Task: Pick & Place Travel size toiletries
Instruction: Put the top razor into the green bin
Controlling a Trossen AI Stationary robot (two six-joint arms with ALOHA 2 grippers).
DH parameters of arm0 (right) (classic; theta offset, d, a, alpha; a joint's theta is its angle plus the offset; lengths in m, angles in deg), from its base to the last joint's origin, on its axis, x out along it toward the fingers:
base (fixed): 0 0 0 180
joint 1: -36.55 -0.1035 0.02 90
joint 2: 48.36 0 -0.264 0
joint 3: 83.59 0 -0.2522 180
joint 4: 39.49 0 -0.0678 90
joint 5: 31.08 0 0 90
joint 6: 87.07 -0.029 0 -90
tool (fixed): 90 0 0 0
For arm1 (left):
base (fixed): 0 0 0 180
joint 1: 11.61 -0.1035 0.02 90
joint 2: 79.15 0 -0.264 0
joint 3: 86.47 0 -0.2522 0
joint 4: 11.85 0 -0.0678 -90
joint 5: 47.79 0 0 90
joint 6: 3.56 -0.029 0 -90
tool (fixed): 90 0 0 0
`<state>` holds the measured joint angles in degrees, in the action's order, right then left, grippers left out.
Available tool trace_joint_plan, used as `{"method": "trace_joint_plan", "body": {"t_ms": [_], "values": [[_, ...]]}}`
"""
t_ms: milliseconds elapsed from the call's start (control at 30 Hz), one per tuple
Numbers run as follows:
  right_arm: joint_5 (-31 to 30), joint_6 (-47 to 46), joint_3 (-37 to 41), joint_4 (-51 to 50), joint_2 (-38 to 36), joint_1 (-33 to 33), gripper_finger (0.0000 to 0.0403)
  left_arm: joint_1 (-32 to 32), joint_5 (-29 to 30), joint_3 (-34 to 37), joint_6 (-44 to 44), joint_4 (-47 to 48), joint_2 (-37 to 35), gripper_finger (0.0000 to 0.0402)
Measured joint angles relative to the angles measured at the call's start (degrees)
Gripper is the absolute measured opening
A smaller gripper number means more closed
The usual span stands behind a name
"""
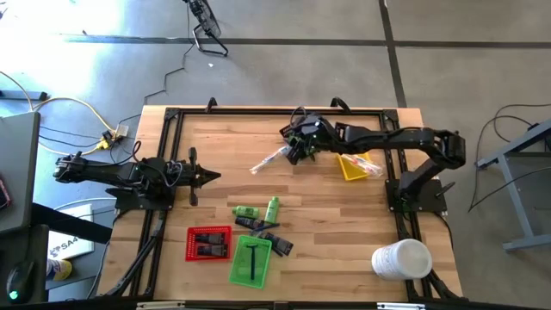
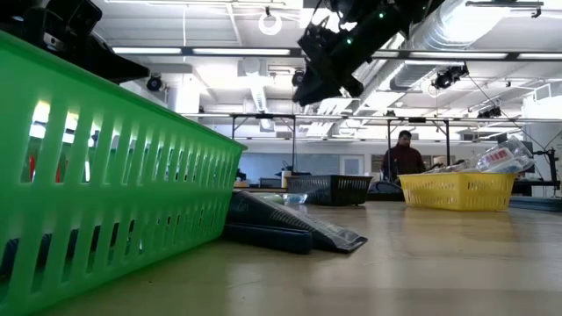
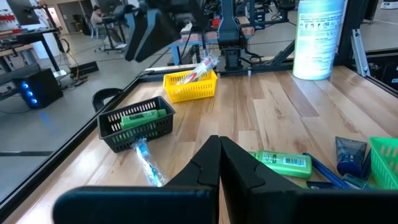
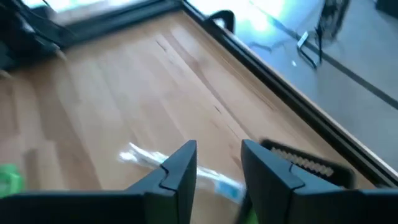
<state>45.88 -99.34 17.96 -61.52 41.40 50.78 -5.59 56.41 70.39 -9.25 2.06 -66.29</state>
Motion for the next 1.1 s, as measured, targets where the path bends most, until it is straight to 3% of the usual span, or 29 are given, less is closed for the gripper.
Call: {"method": "trace_joint_plan", "body": {"t_ms": [267,533,833,1100], "values": [[0.0,0.4,0.0,7.1,0.0,-1.6,0.012,0.0,0.0,0.0,0.0,0.0,0.0,0.0],[5.4,-0.1,0.0,7.9,0.0,-1.9,0.0117,0.0,0.0,0.0,0.0,0.0,0.0,0.0],[5.0,-2.2,0.0,8.5,0.0,-4.2,0.0059,0.0,0.0,0.0,0.0,0.0,0.0,0.0],[5.1,-6.4,0.0,7.8,0.0,-9.9,0.0006,0.0,0.0,0.0,0.0,0.0,0.0,0.0]]}}
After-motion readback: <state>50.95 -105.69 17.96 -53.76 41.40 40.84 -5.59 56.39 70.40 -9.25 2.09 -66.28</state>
